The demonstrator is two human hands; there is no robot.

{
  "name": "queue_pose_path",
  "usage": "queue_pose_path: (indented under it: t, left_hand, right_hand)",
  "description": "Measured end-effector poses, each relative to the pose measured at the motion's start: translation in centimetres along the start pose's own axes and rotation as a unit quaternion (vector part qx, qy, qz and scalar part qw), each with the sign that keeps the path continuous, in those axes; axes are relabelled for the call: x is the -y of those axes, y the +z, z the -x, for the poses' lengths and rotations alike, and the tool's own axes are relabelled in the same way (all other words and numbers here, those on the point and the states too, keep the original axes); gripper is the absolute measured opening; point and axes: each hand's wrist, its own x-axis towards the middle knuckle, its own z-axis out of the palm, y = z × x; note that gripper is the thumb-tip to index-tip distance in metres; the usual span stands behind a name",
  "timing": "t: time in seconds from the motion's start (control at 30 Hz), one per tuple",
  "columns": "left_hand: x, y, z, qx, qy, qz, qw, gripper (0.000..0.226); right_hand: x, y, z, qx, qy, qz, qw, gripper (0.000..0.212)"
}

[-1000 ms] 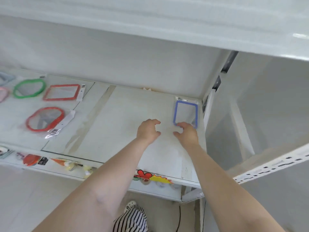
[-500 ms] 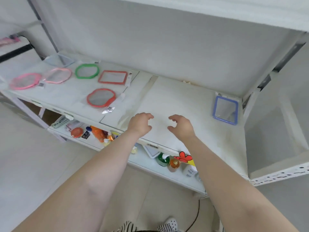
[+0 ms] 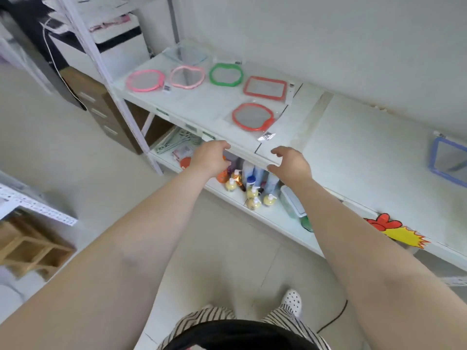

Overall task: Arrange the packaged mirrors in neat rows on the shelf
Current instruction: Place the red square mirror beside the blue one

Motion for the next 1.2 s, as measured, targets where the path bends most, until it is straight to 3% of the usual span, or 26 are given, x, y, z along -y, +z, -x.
queue_pose_path:
  t: [0.27, 0.77, 1.03, 1.2]
  left_hand:
    - [4.4, -1.8, -2.2, -0.004, -0.015, 0.014, 1.0, 0.055]
    - [9.6, -4.8, -13.6, 0.014, -0.034, 0.014, 0.999, 0.053]
    - [12.9, -6.4, -21.2, 0.047, 0.019, -0.016, 0.999, 0.053]
    - [15.3, -7.8, -26.3, 0.088, 0.092, -0.022, 0.992, 0.053]
  right_hand:
    - [5.4, 2.3, -3.1, 0.022, -0.026, 0.051, 0.998, 0.046]
    - [10.6, 5.2, -17.2, 0.038, -0.063, 0.052, 0.996, 0.047]
    - [13.1, 6.4, -22.2, 0.024, 0.001, 0.042, 0.999, 0.046]
    - [14.8, 7.4, -24.2, -0.02, 0.098, 0.02, 0.995, 0.046]
